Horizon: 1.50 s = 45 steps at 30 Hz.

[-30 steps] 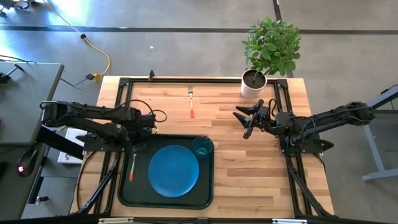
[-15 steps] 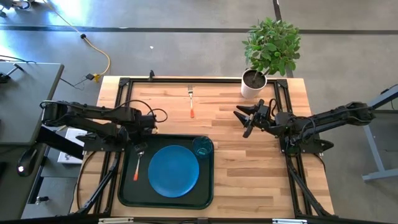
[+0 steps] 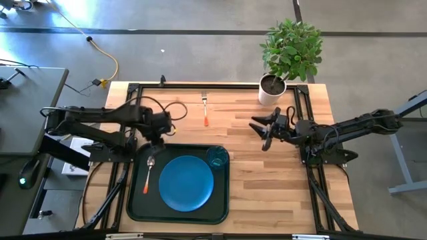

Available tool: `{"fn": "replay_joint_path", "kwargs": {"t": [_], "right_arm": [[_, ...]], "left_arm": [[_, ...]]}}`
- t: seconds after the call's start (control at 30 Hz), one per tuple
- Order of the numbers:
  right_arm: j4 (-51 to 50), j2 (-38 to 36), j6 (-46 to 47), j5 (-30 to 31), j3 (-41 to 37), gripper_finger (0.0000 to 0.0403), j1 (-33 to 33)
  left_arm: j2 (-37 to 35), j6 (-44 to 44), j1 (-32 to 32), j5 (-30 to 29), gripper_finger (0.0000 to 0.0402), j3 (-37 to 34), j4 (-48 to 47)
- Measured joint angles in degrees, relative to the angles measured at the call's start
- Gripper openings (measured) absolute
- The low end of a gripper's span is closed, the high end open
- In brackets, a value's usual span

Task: Pick and place plate/cup/fork/spoon on tray
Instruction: Put the orange fork on the black tray to the left of the blue plate

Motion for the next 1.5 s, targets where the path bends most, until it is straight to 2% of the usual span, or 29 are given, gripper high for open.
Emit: {"fn": "replay_joint_path", "kwargs": {"t": [0.1,0.23,0.33,0.47,0.63,0.8,0.93,1.07,1.2,1.37,1.5], "right_arm": [[2.4,0.0,-0.1,-4.5,0.0,0.0133,0.0],[5.2,0.2,0.9,-3.7,0.0,0.0133,0.0],[4.0,1.2,6.8,-1.1,0.1,0.0133,-0.1],[-2.3,5.0,14.4,-0.7,1.7,0.0133,-2.4],[-12.9,13.5,20.5,-1.0,9.3,0.0133,-7.7],[-24.3,23.4,21.1,-1.9,22.0,0.0133,-13.2],[-33.6,32.8,21.2,-4.2,35.1,0.0133,-17.1],[-45.5,43.6,20.8,-7.3,50.4,0.0133,-19.8],[-55.5,54.3,19.1,-7.3,65.6,0.0133,-21.8],[-64.3,66.1,19.0,-11.5,82.5,0.0133,-23.5],[-70.0,74.0,21.2,-10.2,93.4,0.0133,-24.2]], "left_arm": [[-0.9,1.0,-1.0,-7.7,0.0094,1.3,5.8],[-3.2,5.8,-3.1,-15.0,0.0094,-1.1,18.8],[-5.0,9.2,-3.5,-16.3,0.0094,-3.9,27.0],[-7.0,12.5,-2.0,-16.7,0.0094,-6.5,32.3],[-9.4,18.2,2.1,-19.6,0.0094,-8.0,39.8],[-9.4,21.8,7.1,-19.8,0.0094,-8.3,47.6],[-9.2,21.9,10.1,-19.9,0.0094,-8.3,53.2],[-10.8,22.8,10.8,-19.7,0.0094,-8.3,53.2],[-14.9,24.9,10.9,-23.9,0.0094,-8.3,53.3],[-22.1,27.4,10.9,-27.2,0.0094,-8.3,52.2],[-25.9,28.1,10.9,-27.0,0.0094,-8.3,49.3]]}}
